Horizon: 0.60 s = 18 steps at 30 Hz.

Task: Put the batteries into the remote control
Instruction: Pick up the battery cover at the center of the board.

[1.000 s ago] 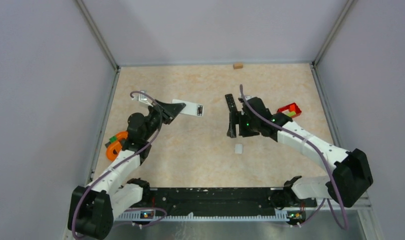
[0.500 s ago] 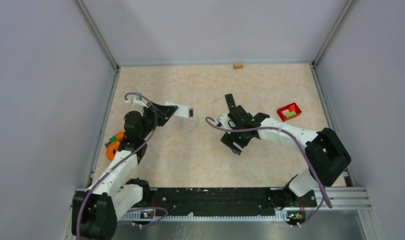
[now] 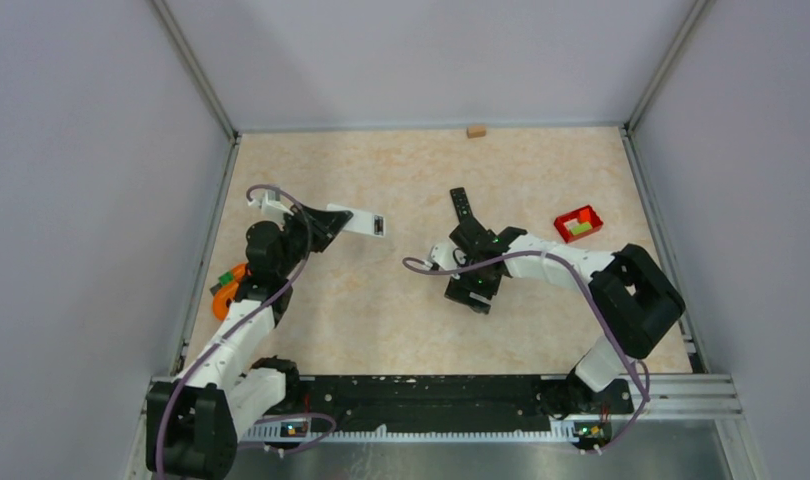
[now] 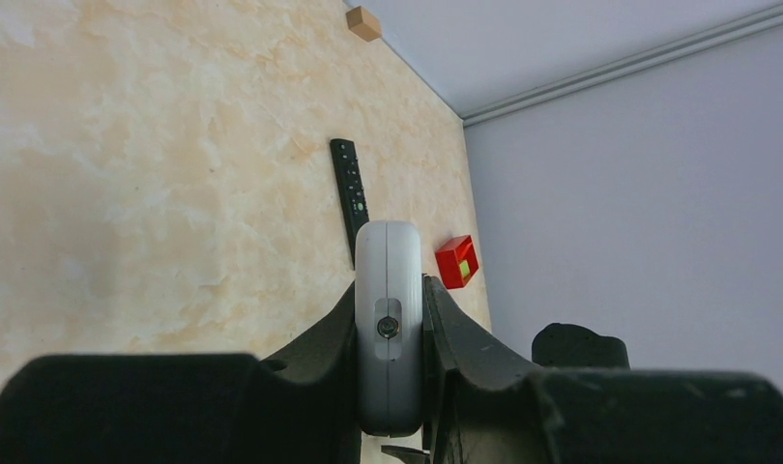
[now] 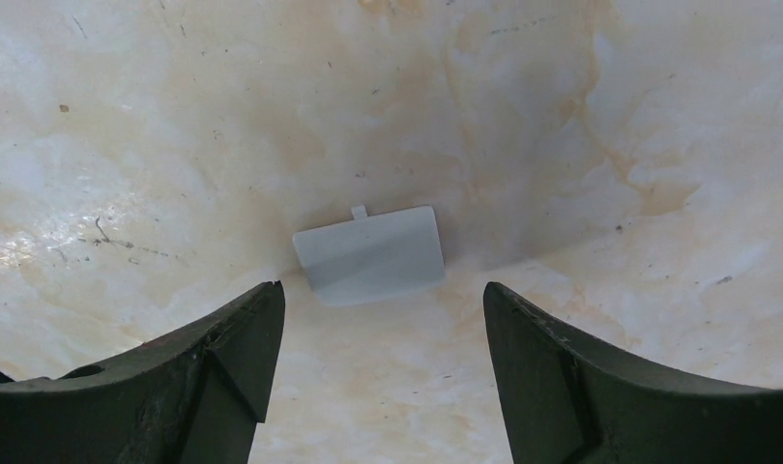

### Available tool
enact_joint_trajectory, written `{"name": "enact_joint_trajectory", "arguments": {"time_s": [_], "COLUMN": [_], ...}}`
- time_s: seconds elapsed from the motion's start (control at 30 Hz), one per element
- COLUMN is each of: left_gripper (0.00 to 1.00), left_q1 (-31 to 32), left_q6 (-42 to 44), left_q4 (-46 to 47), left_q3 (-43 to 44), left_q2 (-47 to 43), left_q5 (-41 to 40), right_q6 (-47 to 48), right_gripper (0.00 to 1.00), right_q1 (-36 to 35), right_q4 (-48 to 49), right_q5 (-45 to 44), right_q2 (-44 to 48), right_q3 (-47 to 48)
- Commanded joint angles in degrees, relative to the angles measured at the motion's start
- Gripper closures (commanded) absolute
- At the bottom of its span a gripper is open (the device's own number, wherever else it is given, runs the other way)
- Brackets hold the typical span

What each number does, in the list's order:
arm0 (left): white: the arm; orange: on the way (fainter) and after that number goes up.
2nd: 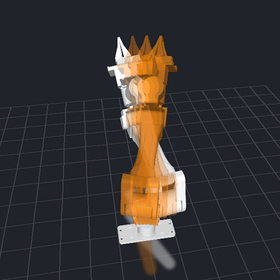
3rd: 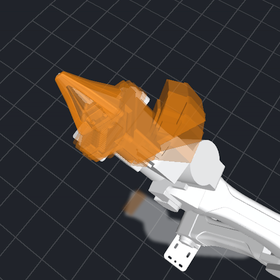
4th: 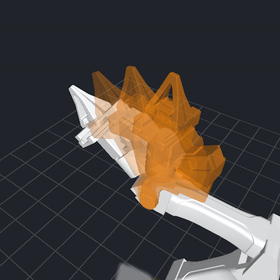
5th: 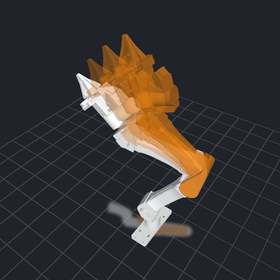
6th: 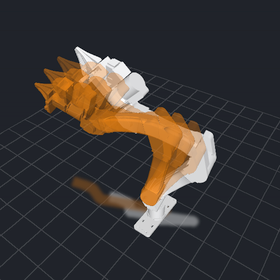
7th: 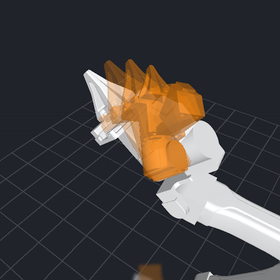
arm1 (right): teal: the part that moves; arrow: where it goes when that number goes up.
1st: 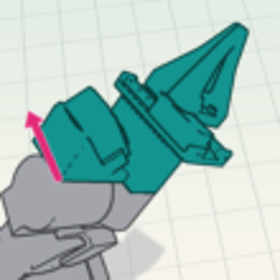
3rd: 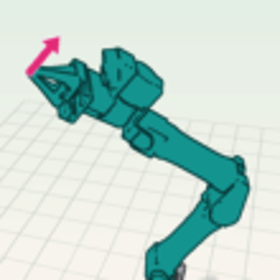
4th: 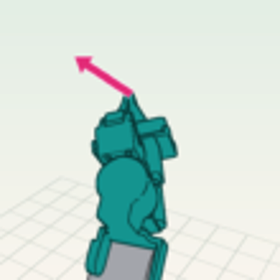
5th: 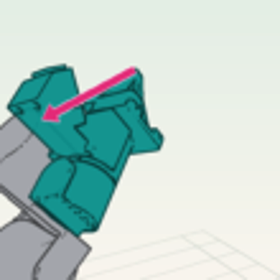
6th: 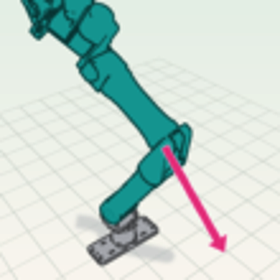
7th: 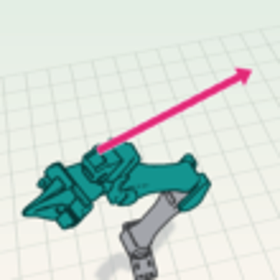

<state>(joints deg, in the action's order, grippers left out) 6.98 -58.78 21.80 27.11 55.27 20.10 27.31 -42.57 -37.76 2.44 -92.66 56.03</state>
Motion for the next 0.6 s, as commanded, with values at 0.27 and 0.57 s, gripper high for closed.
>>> {"name": "enact_joint_trajectory", "arguments": {"time_s": [0.27, 0.57], "left_gripper": [1.00, 1.00], "left_q1": [-0.83, -1.09], "left_q6": [0.16, -0.16], "left_q4": [2.30, 2.24], "left_q3": [2.34, 2.15], "left_q2": [0.09, -0.16], "left_q5": [1.07, 1.41], "right_q6": [6.45, 6.71], "right_gripper": [0.25, 0.46], "right_q1": [1.87, 2.40], "right_q4": [-1.67, -2.16], "right_q5": [4.78, 5.30], "right_q2": [-4.07, -6.47], "right_q3": [2.30, 2.48]}}
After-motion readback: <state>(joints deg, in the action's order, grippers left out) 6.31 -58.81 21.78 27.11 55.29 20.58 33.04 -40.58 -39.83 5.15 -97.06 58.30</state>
